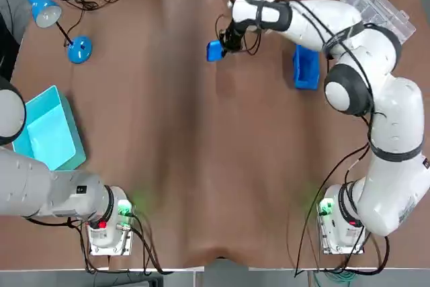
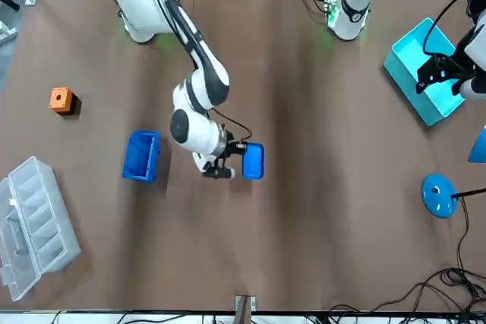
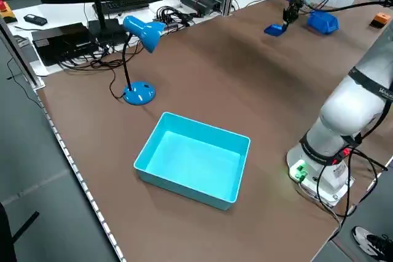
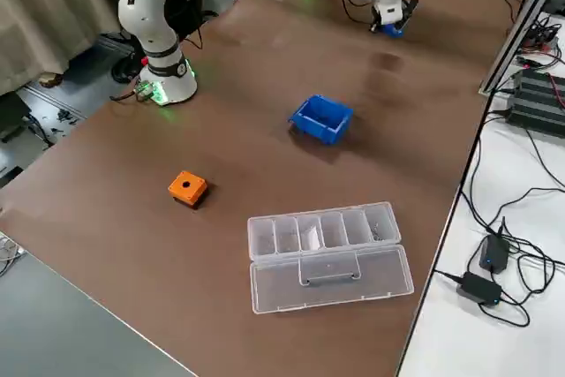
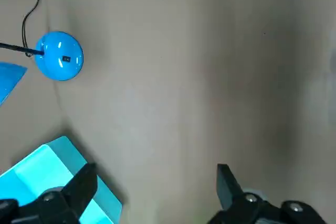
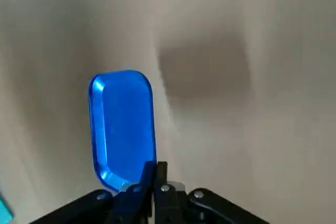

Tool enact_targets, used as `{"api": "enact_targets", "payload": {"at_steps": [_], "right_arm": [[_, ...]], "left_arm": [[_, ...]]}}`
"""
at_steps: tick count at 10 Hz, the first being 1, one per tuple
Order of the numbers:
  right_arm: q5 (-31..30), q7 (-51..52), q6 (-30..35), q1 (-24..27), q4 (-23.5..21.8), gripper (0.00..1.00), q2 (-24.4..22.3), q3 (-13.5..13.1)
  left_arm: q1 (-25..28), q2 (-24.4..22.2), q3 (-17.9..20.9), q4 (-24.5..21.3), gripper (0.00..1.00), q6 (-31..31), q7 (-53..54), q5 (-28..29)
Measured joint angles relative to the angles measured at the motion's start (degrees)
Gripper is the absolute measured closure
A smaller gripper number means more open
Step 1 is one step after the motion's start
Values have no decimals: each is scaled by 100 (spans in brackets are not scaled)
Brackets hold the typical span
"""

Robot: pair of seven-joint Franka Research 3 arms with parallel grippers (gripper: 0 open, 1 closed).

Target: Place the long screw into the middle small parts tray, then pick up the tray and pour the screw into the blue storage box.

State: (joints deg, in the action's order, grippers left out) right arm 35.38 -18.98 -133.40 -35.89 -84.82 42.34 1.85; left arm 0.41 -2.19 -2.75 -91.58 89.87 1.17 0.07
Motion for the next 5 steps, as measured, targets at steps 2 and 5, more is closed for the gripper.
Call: {"api": "enact_targets", "payload": {"at_steps": [2, 5], "right_arm": [[70, 411, -283, -148, 36, 96, 228, 122], [258, 735, -614, -164, 71, 96, 446, 227]], "left_arm": [[0, 0, 0, 0, 0, 0, 0, 0], [0, 0, 1, 0, 0, 0, 0, 0]]}}
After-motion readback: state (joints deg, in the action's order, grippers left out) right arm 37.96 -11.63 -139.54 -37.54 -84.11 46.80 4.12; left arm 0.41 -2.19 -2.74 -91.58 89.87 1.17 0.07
